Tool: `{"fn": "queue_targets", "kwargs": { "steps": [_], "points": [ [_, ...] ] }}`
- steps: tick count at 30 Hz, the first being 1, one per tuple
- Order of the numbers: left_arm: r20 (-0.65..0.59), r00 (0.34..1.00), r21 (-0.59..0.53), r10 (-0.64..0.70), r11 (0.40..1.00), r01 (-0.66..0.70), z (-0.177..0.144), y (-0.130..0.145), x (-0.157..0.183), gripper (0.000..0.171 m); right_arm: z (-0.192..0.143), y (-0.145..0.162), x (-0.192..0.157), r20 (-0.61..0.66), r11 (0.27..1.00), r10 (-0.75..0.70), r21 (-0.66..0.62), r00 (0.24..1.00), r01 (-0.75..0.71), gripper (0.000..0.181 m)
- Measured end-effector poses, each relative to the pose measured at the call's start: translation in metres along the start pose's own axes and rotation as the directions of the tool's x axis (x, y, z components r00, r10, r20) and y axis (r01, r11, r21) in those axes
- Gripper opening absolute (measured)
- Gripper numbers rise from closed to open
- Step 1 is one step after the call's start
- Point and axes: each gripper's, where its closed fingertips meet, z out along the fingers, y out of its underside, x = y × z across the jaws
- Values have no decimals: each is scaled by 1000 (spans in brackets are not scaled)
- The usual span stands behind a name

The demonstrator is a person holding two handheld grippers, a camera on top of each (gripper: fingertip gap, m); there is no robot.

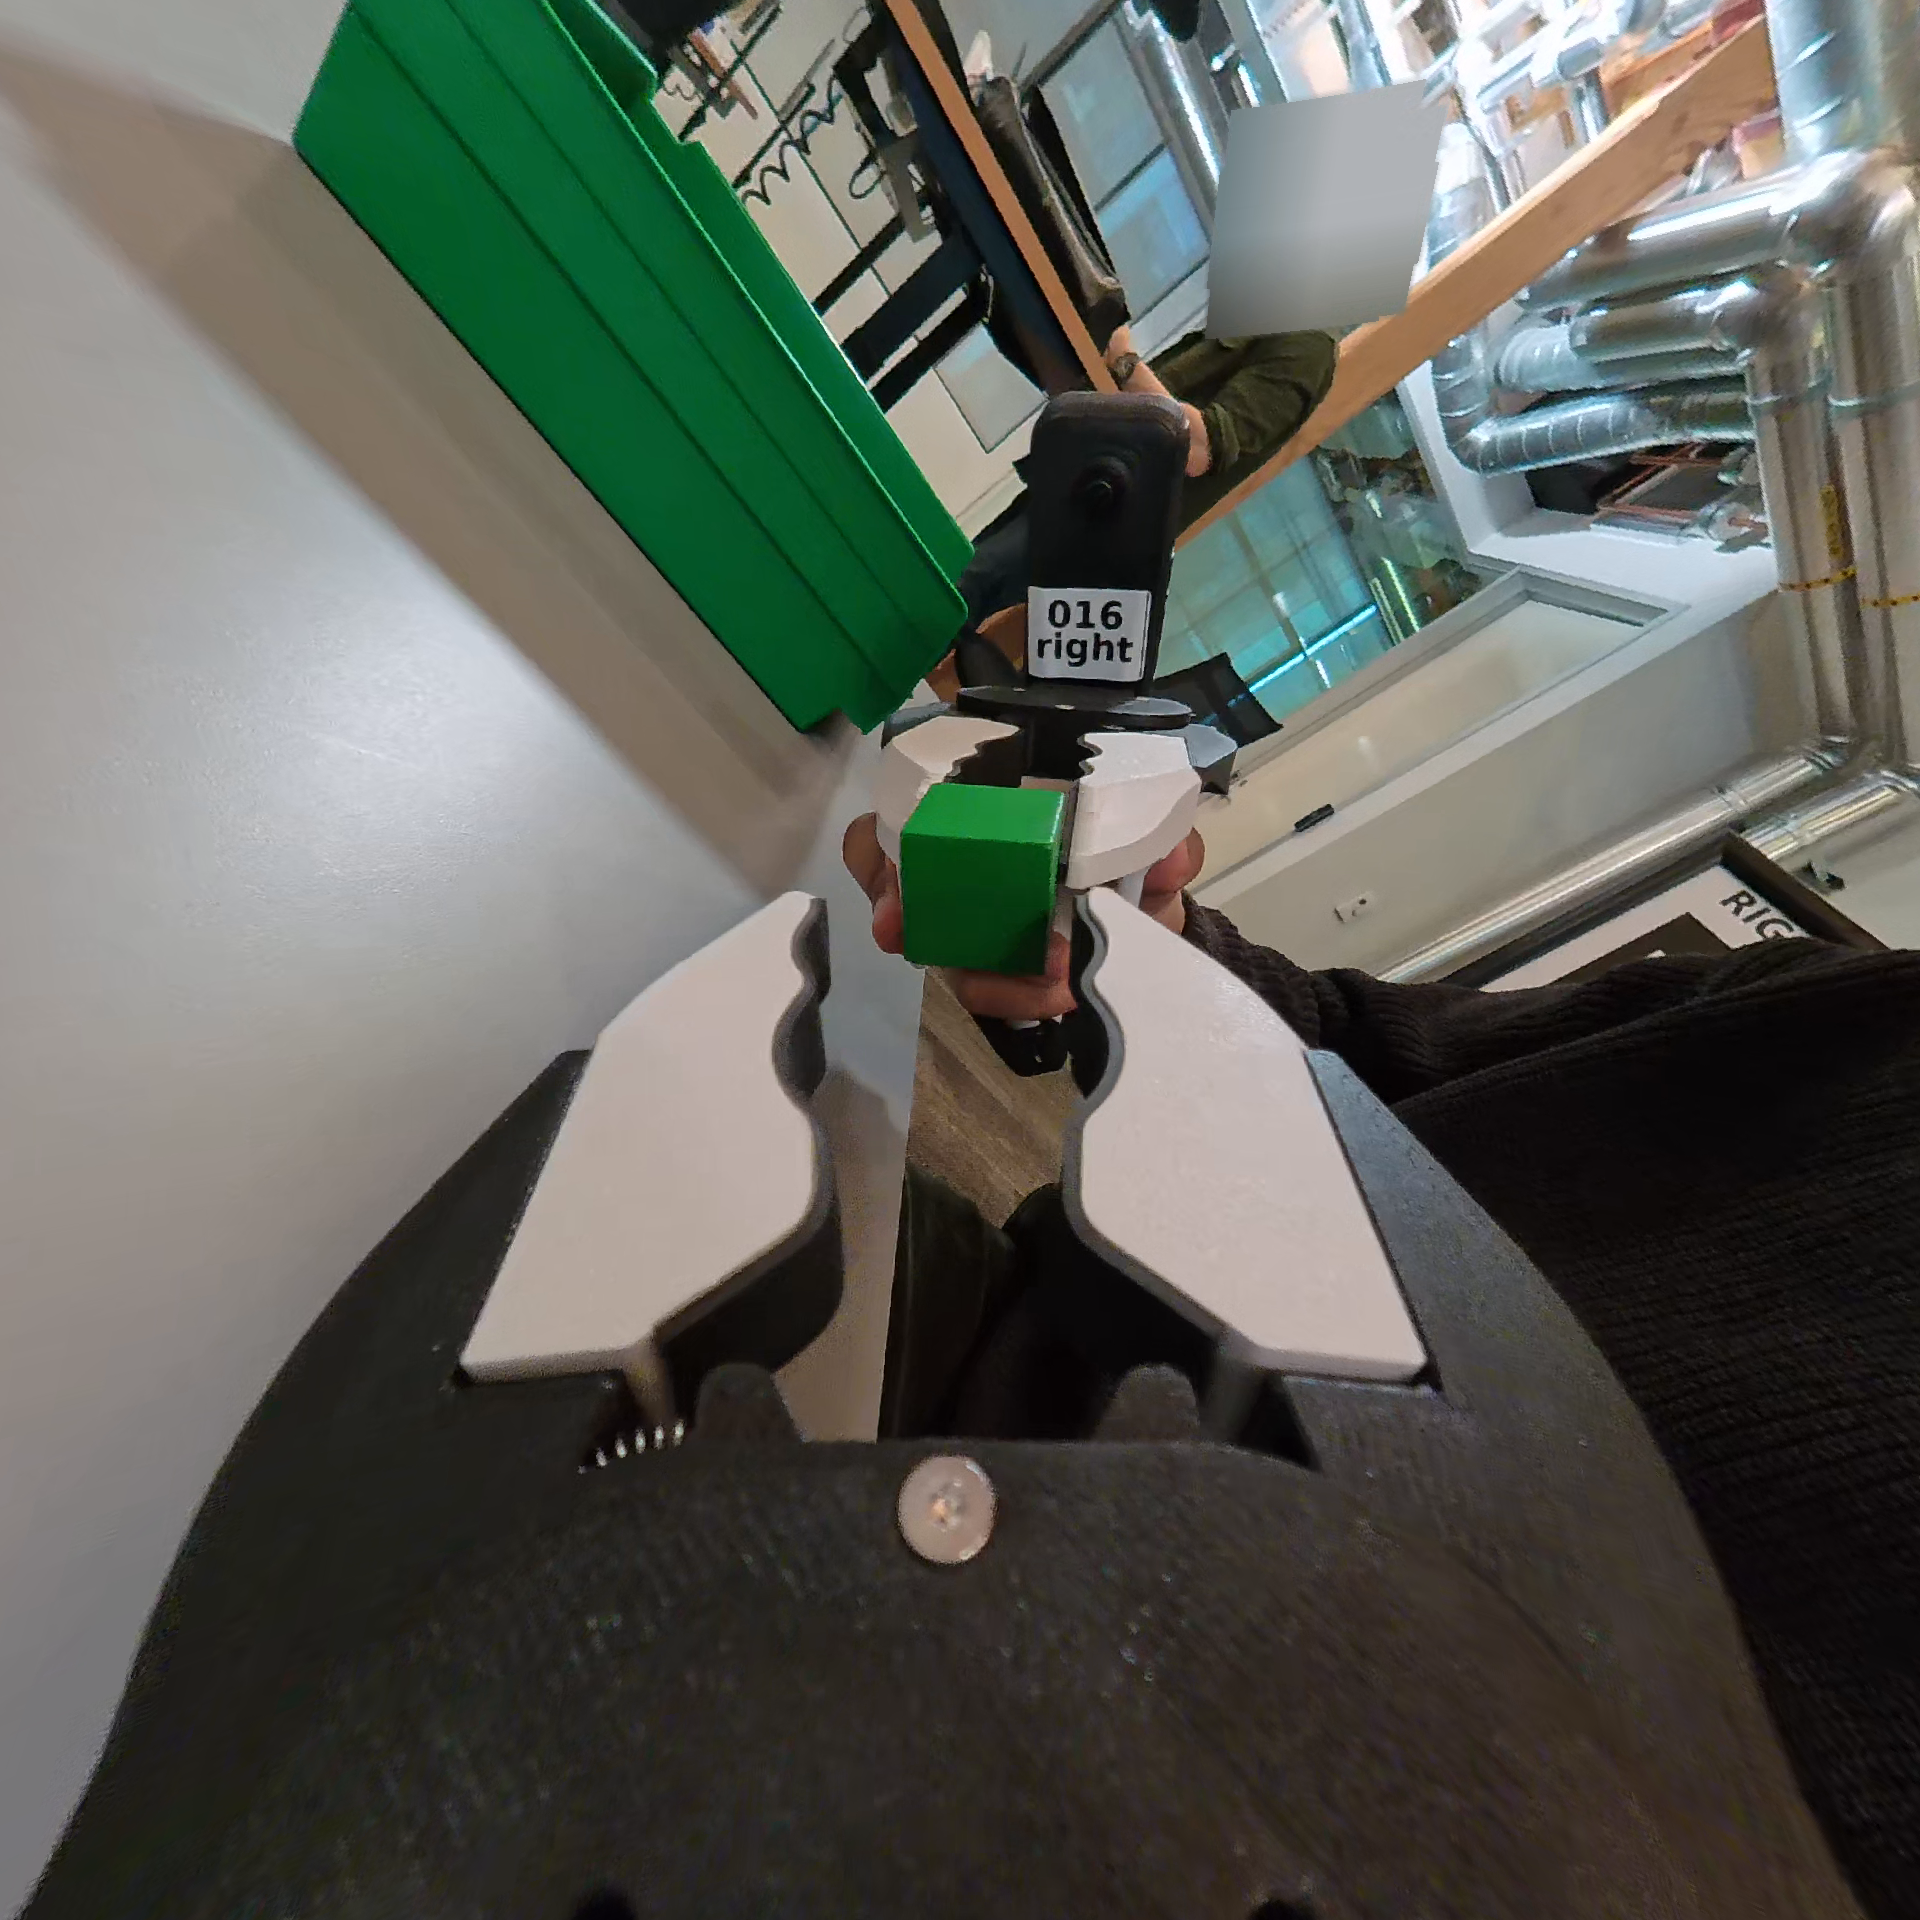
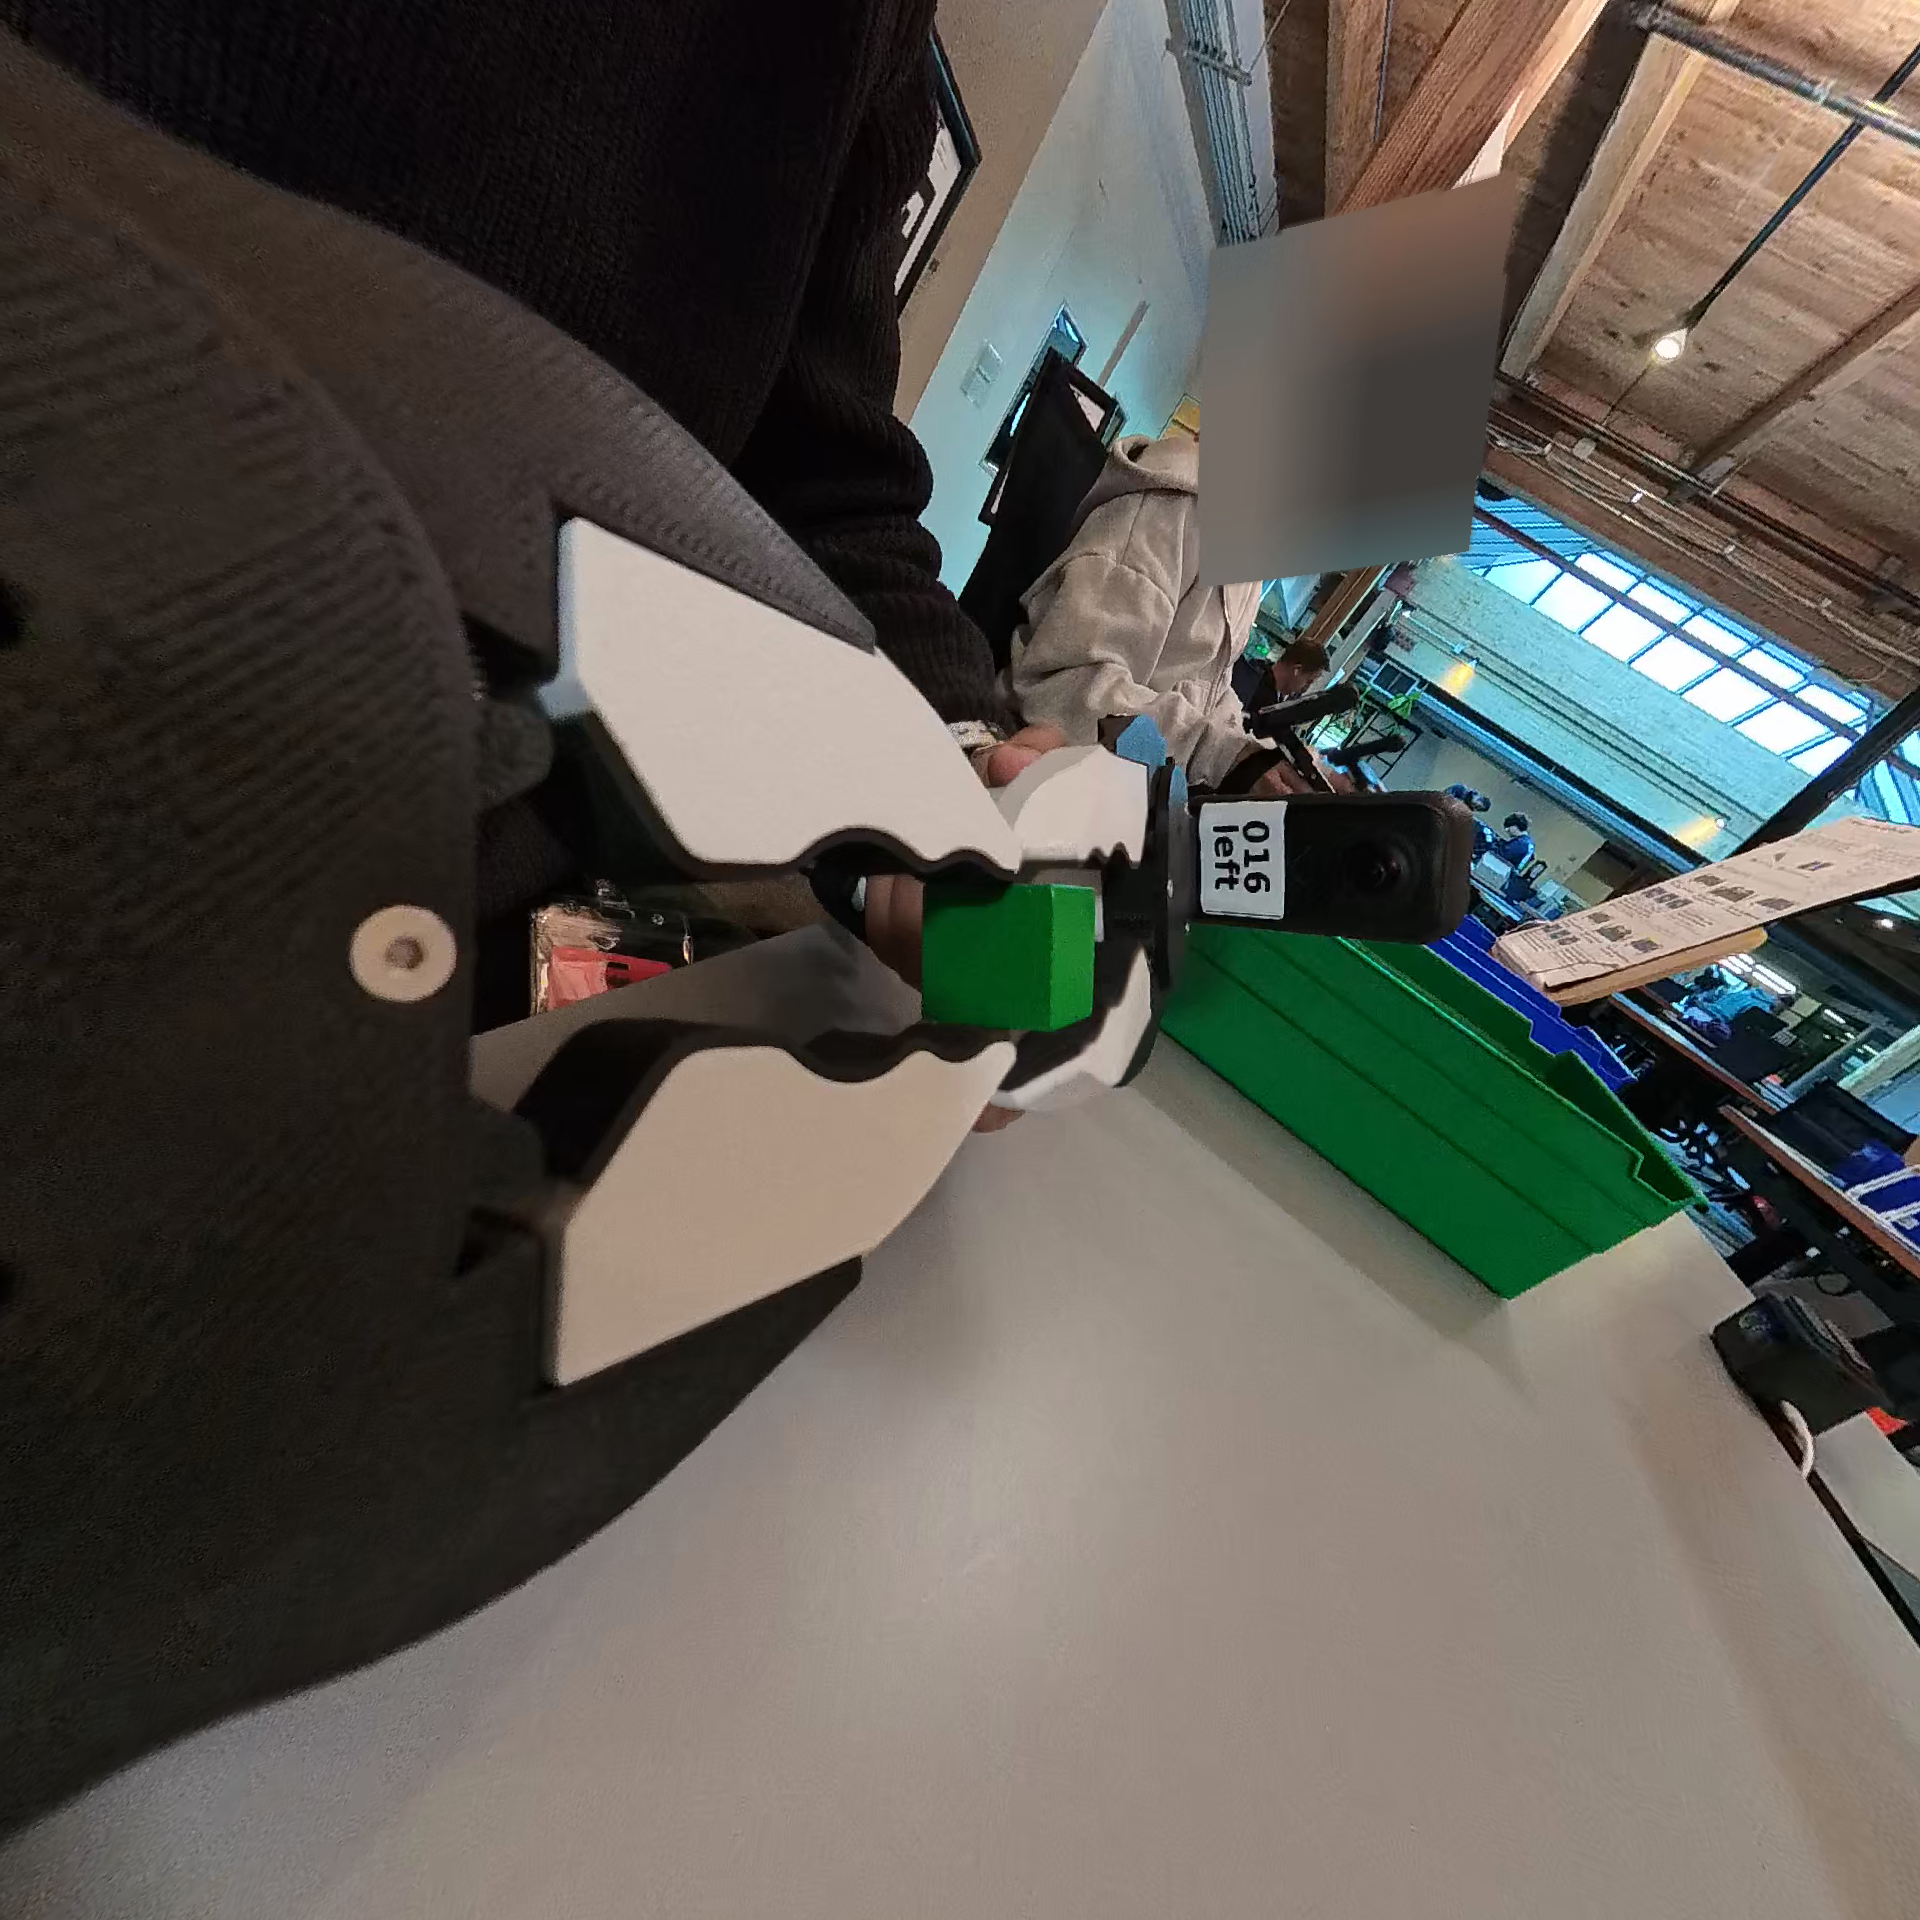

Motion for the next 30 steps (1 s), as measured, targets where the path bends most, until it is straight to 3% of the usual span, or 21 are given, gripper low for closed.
{"fn": "queue_targets", "kwargs": {
  "steps": [5,13,16,20,24,27,30],
  "points": [
    [5,1000,-22,30,999,-30,1,2,2,54,-2,-3,1,-2,1000,5,11,1000,-5,26],
    [6,1000,-22,26,999,-26,1,3,0,55,-3,-5,-5,35,1000,2,5,999,-2,26],
    [-1,999,-16,33,999,-33,-1,0,1,56,-7,-12,-11,11,998,-61,10,998,60,27],
    [15,998,-14,65,998,-65,-5,-2,1,55,-37,-52,-32,-63,969,-241,43,968,244,26],
    [35,994,-18,102,995,-101,-5,-2,0,54,-109,-100,-16,-347,857,-509,-116,788,503,26],
    [111,983,-35,146,989,-143,-3,0,-11,54,-175,-131,16,-518,796,-600,-313,610,518,26],
    [217,955,-51,205,979,-198,-3,-2,-22,55,-224,-147,48,-551,746,-665,-476,504,465,26]
  ]
}}
